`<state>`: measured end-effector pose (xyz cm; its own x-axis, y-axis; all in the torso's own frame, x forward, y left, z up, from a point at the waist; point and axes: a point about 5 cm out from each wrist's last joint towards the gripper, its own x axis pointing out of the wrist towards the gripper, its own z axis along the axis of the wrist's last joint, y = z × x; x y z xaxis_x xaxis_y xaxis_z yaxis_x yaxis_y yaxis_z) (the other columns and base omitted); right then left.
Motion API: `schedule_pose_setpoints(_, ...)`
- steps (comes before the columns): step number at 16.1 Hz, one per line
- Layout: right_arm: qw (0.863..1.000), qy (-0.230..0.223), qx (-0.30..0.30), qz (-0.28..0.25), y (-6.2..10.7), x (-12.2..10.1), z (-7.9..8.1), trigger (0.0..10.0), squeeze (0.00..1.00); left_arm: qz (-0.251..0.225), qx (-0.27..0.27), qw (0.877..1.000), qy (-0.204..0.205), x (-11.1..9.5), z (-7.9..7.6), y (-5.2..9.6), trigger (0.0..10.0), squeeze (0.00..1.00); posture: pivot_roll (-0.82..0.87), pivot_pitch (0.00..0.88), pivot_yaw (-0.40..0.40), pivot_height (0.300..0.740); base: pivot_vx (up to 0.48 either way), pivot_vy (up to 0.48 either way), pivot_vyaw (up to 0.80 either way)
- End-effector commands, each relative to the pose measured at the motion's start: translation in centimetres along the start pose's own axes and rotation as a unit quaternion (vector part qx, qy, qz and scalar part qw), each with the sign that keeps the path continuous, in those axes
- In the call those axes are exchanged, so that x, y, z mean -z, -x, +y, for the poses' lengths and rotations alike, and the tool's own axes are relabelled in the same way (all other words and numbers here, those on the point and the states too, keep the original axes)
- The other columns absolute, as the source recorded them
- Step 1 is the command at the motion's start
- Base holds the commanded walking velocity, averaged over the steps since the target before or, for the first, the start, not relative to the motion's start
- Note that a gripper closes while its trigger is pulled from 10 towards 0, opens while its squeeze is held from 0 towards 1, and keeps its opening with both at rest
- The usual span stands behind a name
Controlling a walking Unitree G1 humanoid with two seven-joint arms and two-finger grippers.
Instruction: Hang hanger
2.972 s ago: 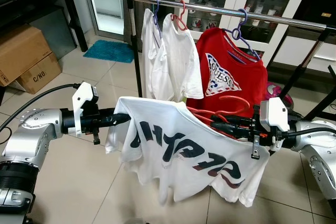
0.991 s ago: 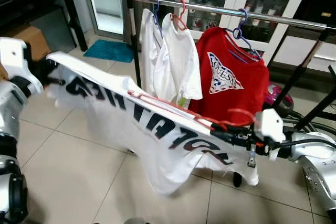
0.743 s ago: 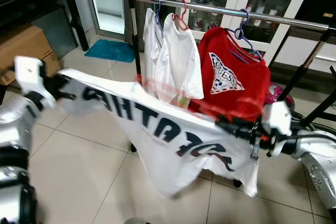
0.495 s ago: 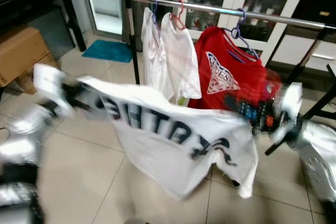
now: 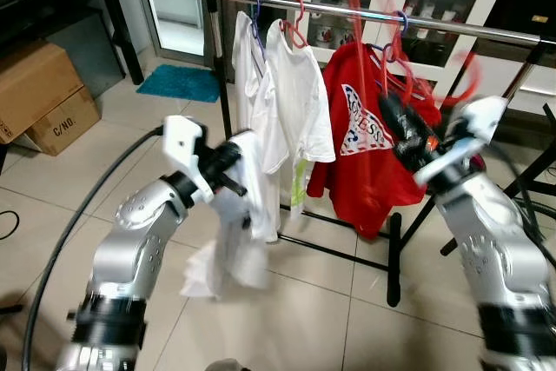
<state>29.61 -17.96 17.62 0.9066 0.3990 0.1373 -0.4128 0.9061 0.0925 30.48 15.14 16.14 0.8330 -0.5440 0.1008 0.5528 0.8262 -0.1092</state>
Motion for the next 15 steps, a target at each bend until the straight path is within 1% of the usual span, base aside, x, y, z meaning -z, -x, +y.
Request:
schedule_pose_setpoints(1, 0.999, 0.011, 0.022, 0.04, 0.5, 1.0, 0.1, 10.0, 0.0, -0.004, -0.033, 0.999, -0.008, -0.6, 0.2, 0.2, 0.0, 0.0, 0.12, 0.0, 0.034, 0.74, 0.0, 0.0, 0.0)
schedule_pose_setpoints(2, 0.998, -0.017, 0.043, 0.037, 1.6, 1.6, 0.6, 10.0, 0.0, 0.001, -0.059, 0.998, -0.021, -0.7, -0.1, 0.6, 0.0, 0.0, 0.12, 0.0, 0.032, 0.74, 0.0, 0.0, -0.79)
schedule_pose_setpoints(3, 0.998, -0.017, 0.059, 0.033, 2.5, 1.9, 1.0, 10.0, 0.0, 0.011, -0.087, 0.996, -0.033, -0.5, -0.3, 0.8, 10.0, 0.0, 0.12, 0.0, 0.03, 0.74, 0.0, 0.0, -0.8)
schedule_pose_setpoints(4, 0.996, -0.018, 0.079, 0.041, 3.5, 2.3, 1.5, 10.0, 0.0, 0.056, -0.125, 0.99, -0.015, 0.5, -0.3, 0.9, 10.0, 0.0, 0.11, 0.0, 0.033, 0.74, 0.0, 0.0, -0.8)
schedule_pose_setpoints(5, 0.992, -0.016, 0.113, 0.048, 4.5, 2.8, 1.9, 10.0, 0.0, 0.067, -0.135, 0.988, 0.021, 1.2, -0.9, 0.9, 10.0, 0.0, 0.11, 0.0, 0.034, 0.74, 0.0, 0.0, -0.8)
schedule_pose_setpoints(6, 0.987, -0.01, 0.147, 0.056, 5.4, 3.0, 2.0, 10.0, 0.0, 0.055, -0.142, 0.988, 0.039, 1.4, -1.5, 1.0, 10.0, 0.0, 0.1, 0.0, 0.042, 0.74, 0.0, 0.0, -0.8)
schedule_pose_setpoints(7, 0.985, -0.02, 0.165, 0.054, 5.8, 3.0, 2.2, 10.0, 0.0, 0.05, -0.15, 0.987, 0.035, 1.6, -1.9, 1.1, 10.0, 0.0, 0.1, 0.0, 0.048, 0.74, 0.0, 0.0, -0.8)
schedule_pose_setpoints(8, 0.983, -0.017, 0.174, 0.053, 6.2, 2.8, 2.2, 10.0, 0.0, 0.024, -0.164, 0.986, 0.02, 1.4, -2.1, 1.1, 10.0, 0.0, 0.1, 0.0, 0.053, 0.74, 0.0, 0.0, -0.8)
schedule_pose_setpoints(9, 0.983, -0.014, 0.177, 0.053, 6.3, 2.8, 2.2, 10.0, 0.0, 0.009, -0.172, 0.985, 0.013, 1.2, -2.2, 1.1, 10.0, 0.0, 0.1, 0.0, 0.053, 0.74, 0.0, 0.0, -0.8)
schedule_pose_setpoints(10, 0.981, -0.018, 0.186, 0.054, 6.4, 2.7, 2.3, 10.0, 0.0, -0.005, -0.211, 0.977, 0.021, 1.3, -2.2, 1.1, 10.0, 0.0, 0.09, 0.0, 0.058, 0.74, 0.0, 0.0, -0.8)
schedule_pose_setpoints(11, 0.98, -0.019, 0.189, 0.056, 6.5, 2.7, 2.4, 10.0, 0.0, -0.011, -0.218, 0.975, 0.041, 1.3, -2.4, 0.9, 10.0, 0.0, 0.09, 0.0, 0.059, 0.74, 0.0, 0.0, -0.8)
schedule_pose_setpoints(12, 0.98, -0.02, 0.191, 0.057, 6.5, 2.7, 2.6, 10.0, 0.0, -0.005, -0.229, 0.973, 0.022, 1.4, -2.4, 1.0, 10.0, 0.0, 0.09, 0.0, 0.057, 0.74, 0.0, 0.0, -0.8)
schedule_pose_setpoints(13, 0.979, -0.021, 0.192, 0.058, 6.5, 2.8, 2.7, 10.0, 0.0, -0.001, -0.235, 0.972, 0.013, 1.5, -2.4, 1.0, 10.0, 0.0, 0.09, 0.0, 0.057, 0.74, 0.0, 0.0, -0.8)
schedule_pose_setpoints(14, 0.98, -0.022, 0.19, 0.06, 6.5, 2.8, 2.8, 10.0, 0.0, 0.012, -0.232, 0.973, -0.013, 1.8, -2.3, 1.1, 10.0, 0.0, 0.1, 0.0, 0.055, 0.74, 0.0, 0.0, -0.8)
schedule_pose_setpoints(15, 0.98, -0.019, 0.185, 0.065, 6.4, 2.9, 3.0, 10.0, 0.0, 0.041, -0.15, 0.987, -0.034, 2.1, -2.7, 1.2, 10.0, 0.0, 0.09, 0.0, 0.053, 0.74, 0.0, 0.0, -0.8)
